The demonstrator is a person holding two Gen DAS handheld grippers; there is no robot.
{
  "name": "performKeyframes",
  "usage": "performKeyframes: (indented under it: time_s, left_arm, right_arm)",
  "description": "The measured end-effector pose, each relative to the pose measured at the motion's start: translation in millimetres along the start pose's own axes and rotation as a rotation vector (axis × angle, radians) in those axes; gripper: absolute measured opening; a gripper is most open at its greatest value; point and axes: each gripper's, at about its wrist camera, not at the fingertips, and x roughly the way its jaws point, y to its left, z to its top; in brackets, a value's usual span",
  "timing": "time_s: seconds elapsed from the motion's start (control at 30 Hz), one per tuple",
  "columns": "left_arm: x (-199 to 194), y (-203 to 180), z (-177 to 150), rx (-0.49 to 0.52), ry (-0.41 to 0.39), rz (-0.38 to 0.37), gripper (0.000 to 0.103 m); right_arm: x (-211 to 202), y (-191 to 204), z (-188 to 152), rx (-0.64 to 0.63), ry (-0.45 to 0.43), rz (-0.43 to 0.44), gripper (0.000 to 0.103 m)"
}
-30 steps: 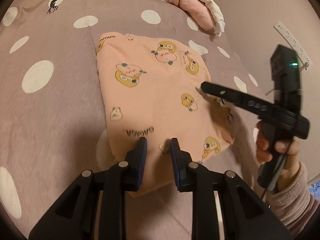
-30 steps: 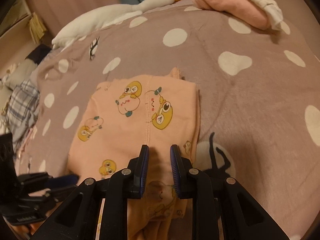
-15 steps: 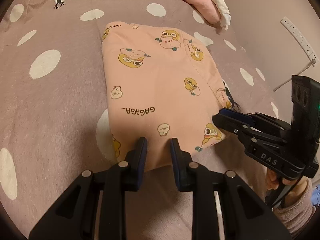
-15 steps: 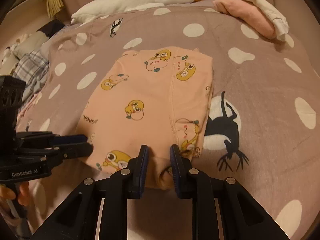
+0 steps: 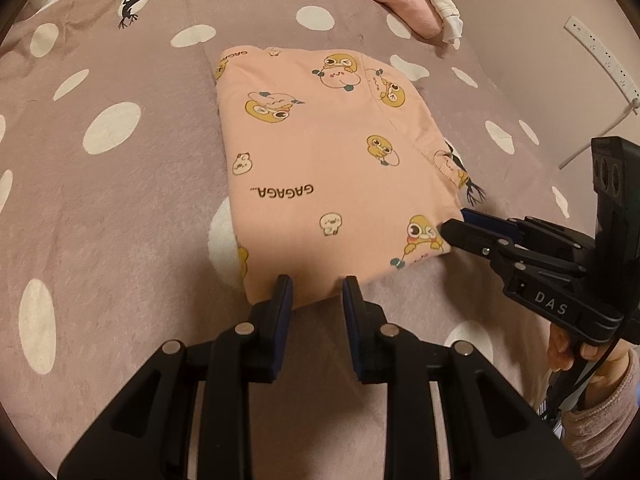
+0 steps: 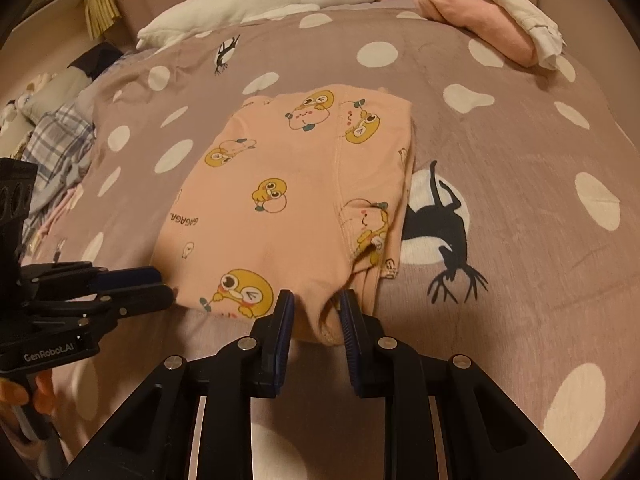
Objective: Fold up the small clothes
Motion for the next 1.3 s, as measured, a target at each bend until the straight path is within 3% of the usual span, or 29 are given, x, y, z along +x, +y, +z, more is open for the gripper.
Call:
performKeyframes:
  time_s: [0.17, 0.5, 0.73, 0.87, 1.3]
  left_arm:
    - [-6, -1, -4, -0.002, -0.003, 0.017, 0.028]
    - [-17, -2, -12, -0.003, -0.021, 0.059, 0.047]
    - [-25, 0, -17, -0.023, -0.035, 0.068, 0.068]
    - [-24, 2, -18, -0.044, -0.023, 0.068, 0.072]
    - [-22, 7, -12, -0.096, -0.018, 0.047, 0.083]
  right_arm:
    - [-5, 1, -3, 0.001, 0.0, -0.007, 0.023]
    - [-20, -4, -12, 0.035, -0.014, -0.003, 0.024]
    - [-32, -2, -22, 0.062, -0.031, 0.031, 0.038]
    - [-34, -3, -25, 0.086, -0.032, 0.027, 0.053]
    - [-41, -21, -29, 0.198, -0.052, 0.09, 0.058]
